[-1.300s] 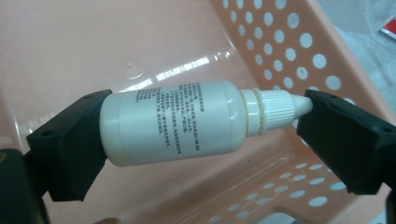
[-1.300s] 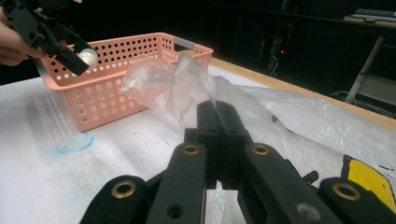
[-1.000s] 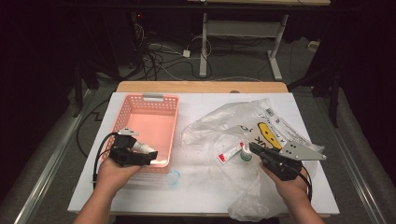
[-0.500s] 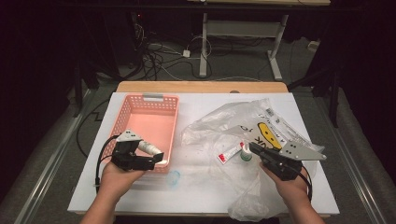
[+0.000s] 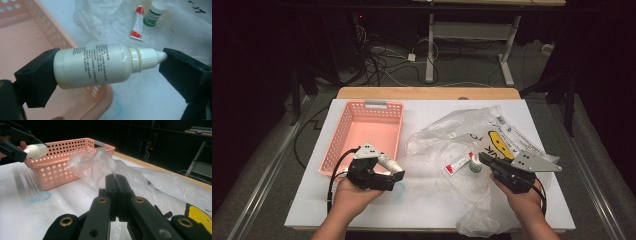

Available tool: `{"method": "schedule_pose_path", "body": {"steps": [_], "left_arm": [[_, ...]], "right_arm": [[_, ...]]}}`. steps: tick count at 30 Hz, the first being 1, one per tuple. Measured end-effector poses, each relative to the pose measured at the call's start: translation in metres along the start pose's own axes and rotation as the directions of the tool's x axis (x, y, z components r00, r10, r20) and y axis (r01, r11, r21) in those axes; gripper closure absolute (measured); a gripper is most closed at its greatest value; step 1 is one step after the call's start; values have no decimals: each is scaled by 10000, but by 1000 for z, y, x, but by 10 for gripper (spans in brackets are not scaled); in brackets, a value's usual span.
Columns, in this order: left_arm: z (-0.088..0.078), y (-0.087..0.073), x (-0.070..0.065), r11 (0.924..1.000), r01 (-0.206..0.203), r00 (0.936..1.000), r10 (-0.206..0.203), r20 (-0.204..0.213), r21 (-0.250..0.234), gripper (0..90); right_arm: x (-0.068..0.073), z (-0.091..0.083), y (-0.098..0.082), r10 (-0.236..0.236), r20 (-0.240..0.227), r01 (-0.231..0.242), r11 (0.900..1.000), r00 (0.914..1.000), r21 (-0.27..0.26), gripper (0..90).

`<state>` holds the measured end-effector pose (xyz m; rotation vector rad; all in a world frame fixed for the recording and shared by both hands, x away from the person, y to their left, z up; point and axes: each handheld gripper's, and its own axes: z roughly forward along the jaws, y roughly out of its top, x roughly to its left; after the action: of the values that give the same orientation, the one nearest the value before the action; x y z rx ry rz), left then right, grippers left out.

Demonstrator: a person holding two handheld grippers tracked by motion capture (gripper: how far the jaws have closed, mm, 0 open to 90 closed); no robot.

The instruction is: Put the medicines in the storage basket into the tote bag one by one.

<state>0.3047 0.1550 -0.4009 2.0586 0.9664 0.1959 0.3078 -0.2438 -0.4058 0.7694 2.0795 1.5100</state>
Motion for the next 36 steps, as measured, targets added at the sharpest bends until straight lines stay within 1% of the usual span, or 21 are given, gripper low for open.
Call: {"method": "schedule_pose_path", "body": {"steps": [3, 9, 15, 18, 21, 24, 27, 29, 32, 34, 36], "left_arm": [[6, 2, -9, 9998, -160, 9996, 158, 236, 88, 56], [24, 5, -23, 9977, -497, 9976, 473, 508, 463, 56], [46, 9, -34, 9941, -701, 9952, 641, 735, 822, 56], [58, 13, -41, 9913, -856, 9931, 768, 886, 1000, 56], [72, 19, -46, 9900, -909, 9918, 803, 991, 1077, 56], [86, 25, -49, 9882, -962, 9914, 846, 994, 1188, 56], [98, 31, -51, 9855, -1118, 9908, 1007, 903, 1280, 56], [106, 36, -52, 9854, -1109, 9912, 1003, 860, 1289, 56], [117, 42, -53, 9837, -1172, 9909, 1068, 816, 1367, 55], [124, 47, -54, 9812, -1247, 9903, 1138, 801, 1476, 55], [131, 52, -54, 9806, -1227, 9908, 1123, 752, 1531, 55]], "right_arm": [[0, 0, 0, 9, -2, -9, 10000, 10000, -4, 900], [1, 0, 0, 9, -28, -9, 10000, 10000, -2, 900], [1, 0, 0, 3, -33, -3, 10000, 10000, 5, 900], [1, 0, 0, 15, -43, -15, 10000, 10000, 6, 900], [1, 0, 0, 11, -40, -11, 10000, 10000, -8, 900], [1, 0, 0, 33, -46, -33, 10000, 10000, -21, 900], [1, -1, 0, 34, -43, -34, 10000, 10000, -33, 900], [1, 0, 0, 34, -53, -34, 10000, 10000, -38, 900], [0, -1, 0, 40, -53, -41, 10000, 10000, -62, 900], [-1, -1, 0, 49, -45, -49, 10000, 10000, -79, 900], [-2, -1, 0, 82, -2, -82, 9999, 10000, -84, 900]]}}
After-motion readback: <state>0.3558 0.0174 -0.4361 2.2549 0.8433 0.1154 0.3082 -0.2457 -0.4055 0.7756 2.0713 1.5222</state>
